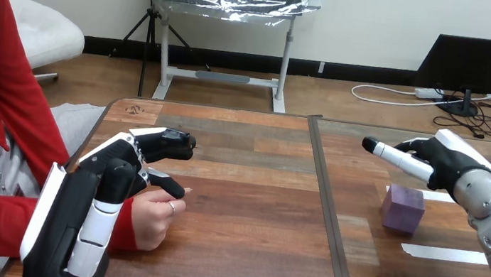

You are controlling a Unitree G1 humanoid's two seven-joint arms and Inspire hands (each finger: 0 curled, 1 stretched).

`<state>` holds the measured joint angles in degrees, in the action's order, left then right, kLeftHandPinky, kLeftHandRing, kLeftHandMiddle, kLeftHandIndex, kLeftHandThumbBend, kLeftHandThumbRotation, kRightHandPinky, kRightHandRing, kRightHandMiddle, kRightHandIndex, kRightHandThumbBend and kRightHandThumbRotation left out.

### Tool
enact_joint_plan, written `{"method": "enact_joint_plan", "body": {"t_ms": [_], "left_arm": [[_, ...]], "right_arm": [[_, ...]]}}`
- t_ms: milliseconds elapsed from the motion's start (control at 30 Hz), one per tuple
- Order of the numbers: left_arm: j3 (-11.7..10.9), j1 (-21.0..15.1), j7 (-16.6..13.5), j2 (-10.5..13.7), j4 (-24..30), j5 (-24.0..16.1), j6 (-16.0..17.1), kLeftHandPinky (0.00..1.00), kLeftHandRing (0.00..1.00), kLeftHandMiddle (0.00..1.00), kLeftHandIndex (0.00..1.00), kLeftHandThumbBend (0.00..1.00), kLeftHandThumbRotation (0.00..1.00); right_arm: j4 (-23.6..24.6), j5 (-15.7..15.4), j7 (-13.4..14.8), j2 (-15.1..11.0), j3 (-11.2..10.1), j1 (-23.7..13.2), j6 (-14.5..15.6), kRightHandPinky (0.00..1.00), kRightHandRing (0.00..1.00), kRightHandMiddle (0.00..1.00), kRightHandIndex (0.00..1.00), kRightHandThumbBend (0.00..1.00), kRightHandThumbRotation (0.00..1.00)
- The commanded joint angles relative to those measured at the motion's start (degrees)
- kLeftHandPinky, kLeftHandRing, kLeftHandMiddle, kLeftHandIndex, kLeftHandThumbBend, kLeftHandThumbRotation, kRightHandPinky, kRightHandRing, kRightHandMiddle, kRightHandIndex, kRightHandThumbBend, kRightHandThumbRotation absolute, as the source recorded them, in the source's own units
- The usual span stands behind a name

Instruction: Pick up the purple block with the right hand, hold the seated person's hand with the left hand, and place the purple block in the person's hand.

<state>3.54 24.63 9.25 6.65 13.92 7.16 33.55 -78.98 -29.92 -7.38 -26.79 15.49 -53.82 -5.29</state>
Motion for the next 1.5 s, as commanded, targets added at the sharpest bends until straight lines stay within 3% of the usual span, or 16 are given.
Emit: {"method": "enact_joint_plan", "body": {"t_ms": [0,200,300,800,1100,1200,1400,1467], "left_arm": [[-0.3,-1.4,-0.1,-0.9,1.4,0.6,0.2,0.5,0.72,0.71,0.65,0.62,1.0],[-0.2,-1.4,0.2,-0.7,1.3,0.8,0.4,0.5,0.72,0.71,0.65,0.63,1.0],[-0.6,-1.9,0.3,-0.7,0.2,0.3,2.0,0.5,0.72,0.71,0.65,0.62,1.0],[-0.1,-1.0,0.4,-0.6,1.5,1.2,0.0,0.51,0.72,0.71,0.65,0.65,1.0],[-0.2,-1.0,0.6,-0.8,1.2,1.4,0.4,0.51,0.73,0.71,0.65,0.64,1.0],[-0.1,-1.1,0.6,-0.9,1.1,1.4,0.7,0.51,0.73,0.71,0.65,0.64,1.0],[-0.2,-1.2,0.0,-1.2,1.1,0.5,0.8,0.51,0.72,0.7,0.65,0.63,1.0],[-0.3,-1.1,-0.1,-1.1,1.3,0.1,0.9,0.51,0.71,0.7,0.64,0.63,1.0]], "right_arm": [[1.2,-0.3,0.1,0.2,0.5,-1.9,0.0,0.79,0.87,0.9,0.91,0.82,1.0],[1.1,-1.0,-0.2,0.5,1.5,-1.8,1.1,0.8,0.89,0.91,0.92,0.84,1.0],[1.0,-1.1,-0.5,0.6,1.6,-1.7,1.2,0.81,0.89,0.91,0.92,0.84,1.0],[0.9,-0.9,-1.6,1.0,1.8,-1.0,1.6,0.83,0.91,0.92,0.92,0.82,1.0],[0.6,-2.9,-2.4,1.1,3.8,-0.8,2.0,0.85,0.92,0.93,0.93,0.84,1.0],[0.6,-4.5,-2.4,1.0,5.4,-0.7,1.7,0.83,0.91,0.93,0.93,0.87,1.0],[0.5,-4.1,-4.6,1.3,5.0,-0.5,2.4,0.85,0.92,0.94,0.94,0.9,0.98],[0.3,-4.8,-4.7,1.2,5.8,0.0,2.0,0.86,0.93,0.94,0.94,0.92,0.97]]}}
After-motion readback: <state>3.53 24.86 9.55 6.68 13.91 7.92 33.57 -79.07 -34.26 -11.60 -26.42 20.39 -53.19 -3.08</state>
